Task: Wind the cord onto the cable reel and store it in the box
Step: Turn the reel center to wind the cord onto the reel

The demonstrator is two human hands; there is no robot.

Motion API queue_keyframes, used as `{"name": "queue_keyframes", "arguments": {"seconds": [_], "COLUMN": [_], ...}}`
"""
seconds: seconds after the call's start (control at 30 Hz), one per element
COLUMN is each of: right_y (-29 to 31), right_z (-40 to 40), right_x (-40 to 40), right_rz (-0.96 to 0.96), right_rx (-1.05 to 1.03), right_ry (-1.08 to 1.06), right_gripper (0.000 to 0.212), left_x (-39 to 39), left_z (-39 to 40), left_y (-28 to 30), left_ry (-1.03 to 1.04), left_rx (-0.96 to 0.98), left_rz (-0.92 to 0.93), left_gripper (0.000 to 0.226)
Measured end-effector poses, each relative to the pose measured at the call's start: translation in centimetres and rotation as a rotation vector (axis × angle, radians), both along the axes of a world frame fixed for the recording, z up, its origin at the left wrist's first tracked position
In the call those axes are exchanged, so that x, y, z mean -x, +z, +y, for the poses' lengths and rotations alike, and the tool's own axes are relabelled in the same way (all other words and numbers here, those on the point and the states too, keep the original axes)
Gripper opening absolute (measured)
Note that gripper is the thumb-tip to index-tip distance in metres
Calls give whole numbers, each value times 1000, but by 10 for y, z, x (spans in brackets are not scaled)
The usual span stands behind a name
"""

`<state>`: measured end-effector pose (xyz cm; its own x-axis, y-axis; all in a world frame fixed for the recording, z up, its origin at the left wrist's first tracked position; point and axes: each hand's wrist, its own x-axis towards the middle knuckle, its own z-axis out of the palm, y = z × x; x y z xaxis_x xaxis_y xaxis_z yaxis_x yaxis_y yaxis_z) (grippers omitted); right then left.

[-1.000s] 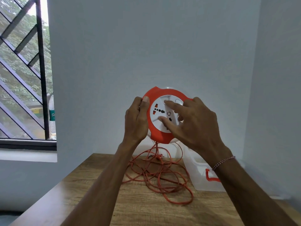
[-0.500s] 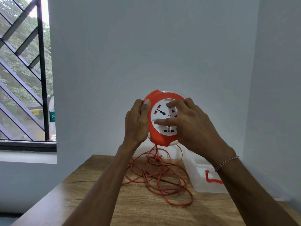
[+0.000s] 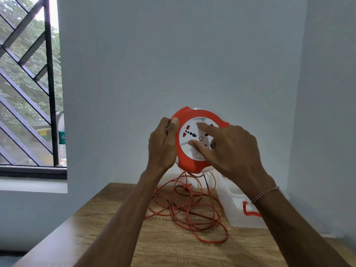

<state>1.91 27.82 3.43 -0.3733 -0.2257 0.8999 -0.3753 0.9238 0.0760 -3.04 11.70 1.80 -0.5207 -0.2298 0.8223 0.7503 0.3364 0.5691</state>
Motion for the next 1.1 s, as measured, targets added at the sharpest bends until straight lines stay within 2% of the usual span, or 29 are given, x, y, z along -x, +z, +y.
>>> {"name": "queue_keyframes", "arguments": {"seconds": [0.17, 0.27, 0.37, 0.6, 0.87, 0.97, 1.1], "right_y": [7, 10, 9, 3, -3, -1, 1], "right_z": [7, 9, 4, 2, 1, -1, 1], "right_x": [-1, -4, -10, -9, -3, -3, -3], "right_rz": [72, -72, -194, -71, 21, -28, -11], "right_rx": [-73, -206, -251, -275, -45, 30, 15], "right_ry": [118, 137, 78, -21, -9, 19, 41], "right_gripper": [26, 37, 49, 62, 62, 65, 52], "left_x": [0, 0, 0, -1, -1, 0, 0], "left_z": [0, 0, 2, 0, 1, 1, 1], "left_y": [0, 1, 1, 1, 1, 0, 0], "left_ry": [10, 1, 6, 4, -17, -2, 7], "left_rx": [-9, -2, 11, 15, 21, 17, 1], "left_rz": [4, 9, 19, 33, 20, 23, 12], "left_gripper": [29, 34, 35, 34, 38, 37, 35]}}
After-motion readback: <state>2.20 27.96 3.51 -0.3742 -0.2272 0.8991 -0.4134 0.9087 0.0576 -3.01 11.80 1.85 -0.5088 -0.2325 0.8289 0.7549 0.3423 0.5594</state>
